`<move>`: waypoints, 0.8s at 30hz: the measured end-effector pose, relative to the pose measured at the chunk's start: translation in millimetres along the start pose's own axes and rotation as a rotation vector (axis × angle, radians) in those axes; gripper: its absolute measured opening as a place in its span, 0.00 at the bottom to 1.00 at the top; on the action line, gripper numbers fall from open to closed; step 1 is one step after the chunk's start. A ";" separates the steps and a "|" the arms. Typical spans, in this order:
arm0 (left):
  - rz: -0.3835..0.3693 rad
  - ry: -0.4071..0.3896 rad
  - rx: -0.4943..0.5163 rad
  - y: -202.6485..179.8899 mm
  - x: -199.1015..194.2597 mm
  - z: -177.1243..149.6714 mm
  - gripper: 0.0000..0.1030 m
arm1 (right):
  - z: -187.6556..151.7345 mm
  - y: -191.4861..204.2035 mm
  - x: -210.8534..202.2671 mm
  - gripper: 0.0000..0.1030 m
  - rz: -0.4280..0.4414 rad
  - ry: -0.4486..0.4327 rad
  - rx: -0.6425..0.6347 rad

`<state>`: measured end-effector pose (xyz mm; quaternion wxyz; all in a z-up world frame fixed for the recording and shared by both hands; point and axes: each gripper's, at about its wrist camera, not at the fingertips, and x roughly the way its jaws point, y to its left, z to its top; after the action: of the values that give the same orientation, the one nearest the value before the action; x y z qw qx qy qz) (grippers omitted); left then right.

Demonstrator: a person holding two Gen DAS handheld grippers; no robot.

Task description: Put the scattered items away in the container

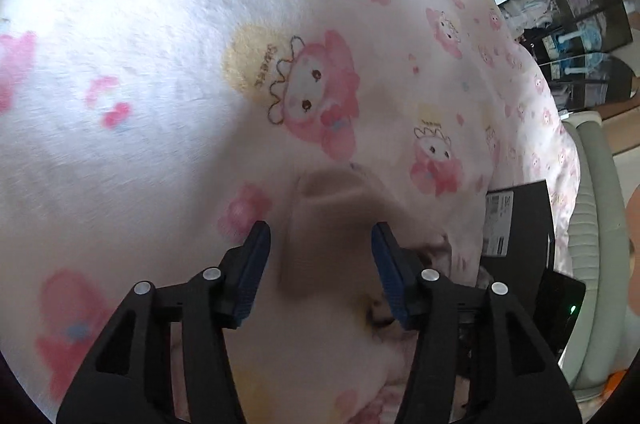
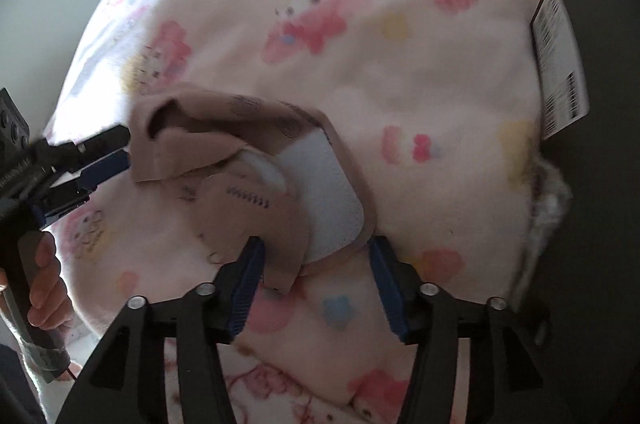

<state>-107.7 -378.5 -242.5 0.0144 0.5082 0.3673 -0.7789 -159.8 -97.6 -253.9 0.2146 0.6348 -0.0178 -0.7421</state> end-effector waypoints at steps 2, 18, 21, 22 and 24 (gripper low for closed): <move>0.000 0.006 0.011 -3.7 8.0 0.9 0.23 | 3.2 -4.1 6.6 0.52 0.025 -0.001 0.022; 0.005 -0.103 0.047 -20.9 -80.5 -56.1 0.44 | 6.3 5.0 -69.5 0.05 0.121 -0.228 -0.005; 0.004 -0.075 -0.016 -0.3 -59.4 -43.4 0.53 | 9.3 6.5 -48.6 0.14 0.124 -0.138 -0.003; 0.005 -0.064 -0.026 5.0 -53.0 -40.4 0.53 | 8.5 6.9 -40.2 0.25 0.118 -0.114 -0.001; 0.012 -0.048 -0.041 11.3 -37.0 -33.8 0.54 | 7.6 6.6 -32.4 0.45 0.097 -0.104 0.007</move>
<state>-58.9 -379.8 -226.2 0.0385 0.4913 0.3798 -0.7829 -161.8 -94.4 -220.2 0.2468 0.5946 -0.0621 -0.7627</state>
